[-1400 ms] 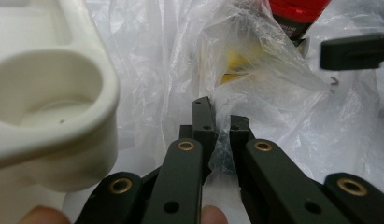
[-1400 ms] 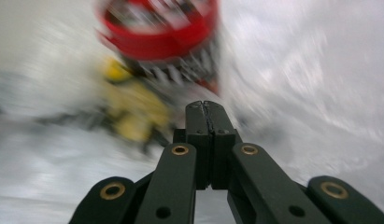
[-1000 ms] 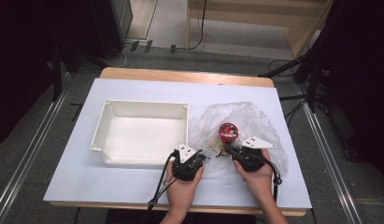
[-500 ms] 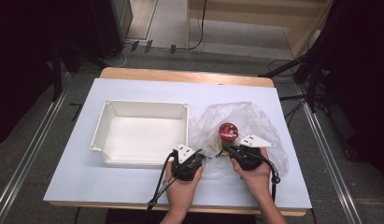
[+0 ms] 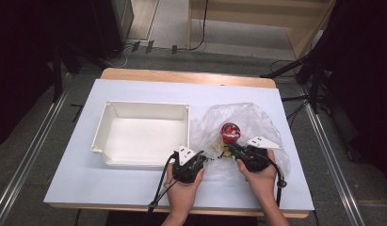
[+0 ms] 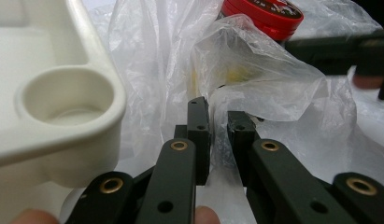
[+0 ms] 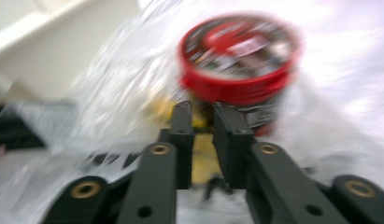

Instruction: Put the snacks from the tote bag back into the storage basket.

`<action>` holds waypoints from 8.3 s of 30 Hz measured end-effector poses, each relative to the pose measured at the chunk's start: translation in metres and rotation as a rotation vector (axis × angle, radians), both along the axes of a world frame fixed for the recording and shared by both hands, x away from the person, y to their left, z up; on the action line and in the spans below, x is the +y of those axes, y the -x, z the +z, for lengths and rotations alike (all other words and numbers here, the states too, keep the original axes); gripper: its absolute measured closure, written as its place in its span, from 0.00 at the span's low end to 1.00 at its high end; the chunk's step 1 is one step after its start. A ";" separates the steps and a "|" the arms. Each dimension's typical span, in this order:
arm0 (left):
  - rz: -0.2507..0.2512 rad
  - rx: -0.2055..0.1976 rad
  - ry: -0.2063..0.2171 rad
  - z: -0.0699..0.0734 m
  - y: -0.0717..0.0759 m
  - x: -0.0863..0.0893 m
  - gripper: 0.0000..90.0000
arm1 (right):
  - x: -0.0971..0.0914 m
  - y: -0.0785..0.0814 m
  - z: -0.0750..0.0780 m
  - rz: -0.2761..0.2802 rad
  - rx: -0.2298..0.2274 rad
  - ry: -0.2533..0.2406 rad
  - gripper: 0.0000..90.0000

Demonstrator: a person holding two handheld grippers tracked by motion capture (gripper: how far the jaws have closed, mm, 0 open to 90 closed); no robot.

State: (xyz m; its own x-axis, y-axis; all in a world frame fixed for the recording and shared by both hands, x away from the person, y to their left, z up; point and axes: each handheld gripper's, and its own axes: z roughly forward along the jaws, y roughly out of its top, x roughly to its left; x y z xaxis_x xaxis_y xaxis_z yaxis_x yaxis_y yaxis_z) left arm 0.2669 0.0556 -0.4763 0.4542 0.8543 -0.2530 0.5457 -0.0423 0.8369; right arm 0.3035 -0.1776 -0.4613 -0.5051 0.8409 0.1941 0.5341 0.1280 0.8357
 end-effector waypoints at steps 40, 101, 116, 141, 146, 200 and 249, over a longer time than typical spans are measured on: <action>-0.011 0.007 -0.018 -0.001 0.000 -0.003 0.91 | 0.008 -0.035 -0.003 -0.063 -0.043 0.069 0.45; -0.049 0.011 -0.016 0.000 -0.001 -0.003 0.87 | -0.001 -0.029 0.041 -0.067 -0.090 0.044 0.29; -0.187 -0.041 -0.026 0.009 0.016 0.006 0.42 | -0.008 -0.014 0.049 -0.069 -0.096 0.039 0.29; -0.289 -0.130 -0.010 0.017 0.041 0.075 0.10 | -0.005 -0.004 0.056 -0.069 -0.111 0.045 0.29; -0.241 -0.139 -0.011 0.016 0.041 0.099 0.10 | -0.001 -0.002 0.059 -0.058 -0.116 0.043 0.29; -0.067 -0.155 -0.044 0.023 0.046 0.186 0.10 | 0.112 -0.011 0.086 0.140 -0.149 0.033 0.29; -0.044 -0.150 -0.055 0.024 0.044 0.194 0.10 | 0.167 -0.014 0.053 0.299 -0.097 0.145 0.29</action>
State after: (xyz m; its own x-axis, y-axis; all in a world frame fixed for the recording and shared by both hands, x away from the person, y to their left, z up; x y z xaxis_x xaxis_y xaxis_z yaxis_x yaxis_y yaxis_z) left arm 0.2225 0.2497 -0.4524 0.5205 0.8434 -0.1334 0.4117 -0.1110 0.9045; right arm 0.3172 -0.0110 -0.4085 -0.7434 0.6685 0.0225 0.3742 0.3878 0.8424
